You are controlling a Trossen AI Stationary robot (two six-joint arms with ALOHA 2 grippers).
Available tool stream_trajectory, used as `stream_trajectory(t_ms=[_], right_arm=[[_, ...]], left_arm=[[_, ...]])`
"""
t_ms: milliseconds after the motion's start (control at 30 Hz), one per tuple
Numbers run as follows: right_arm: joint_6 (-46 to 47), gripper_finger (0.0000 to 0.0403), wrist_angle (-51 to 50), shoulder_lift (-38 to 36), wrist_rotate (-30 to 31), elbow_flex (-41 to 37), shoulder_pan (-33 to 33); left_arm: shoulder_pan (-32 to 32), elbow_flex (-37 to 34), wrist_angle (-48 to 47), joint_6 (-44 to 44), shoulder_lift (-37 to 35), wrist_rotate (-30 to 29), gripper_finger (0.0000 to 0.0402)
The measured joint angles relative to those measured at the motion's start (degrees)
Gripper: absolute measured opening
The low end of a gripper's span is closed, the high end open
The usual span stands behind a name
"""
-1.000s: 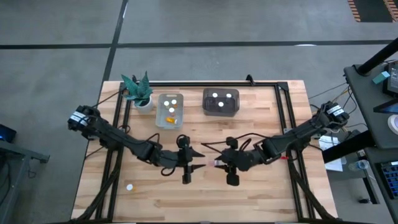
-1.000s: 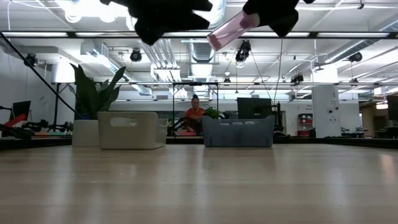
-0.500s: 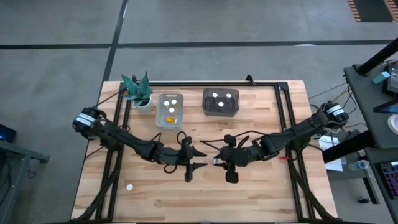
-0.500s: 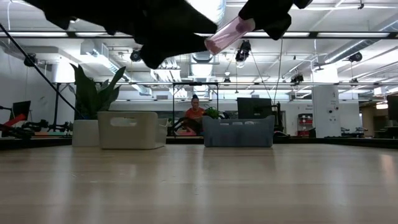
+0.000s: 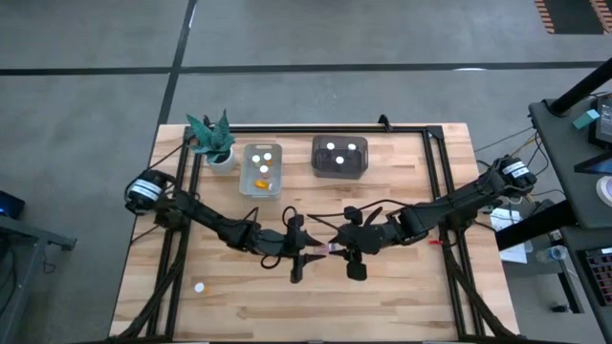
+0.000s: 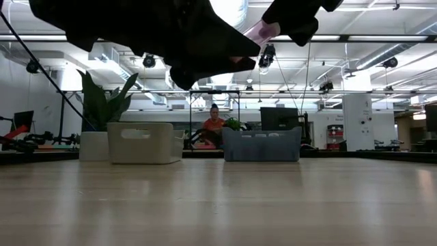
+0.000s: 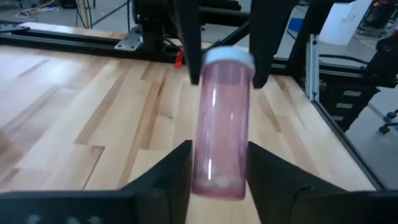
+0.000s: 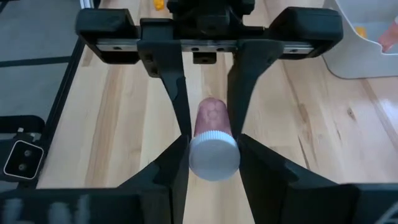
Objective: Pick and place medicine bottles into bin by pill shape (circle, oval)
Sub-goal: Put the pink tablet bottle into the gray bin
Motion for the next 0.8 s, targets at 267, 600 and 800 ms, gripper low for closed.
stream_trajectory(t_ms=[267, 600, 800], right_arm=[[-0.22, 0.0139, 0.02, -0.03, 0.07, 0.00, 0.00], [-1.65, 0.0214, 0.10, -6.32, 0.59, -0.16, 2.79], [-2.38, 0.0219, 0.12, -11.65, 8.69, -2.11, 8.36]], left_arm=[[0.02, 0.04, 0.05, 0.02, -0.07, 0.12, 0.0068], [-0.07, 0.02, 4.32, 3.14, -0.64, -0.04, 0.0077], [-0.70, -0.06, 7.13, 6.71, -1.81, -0.02, 0.0080]])
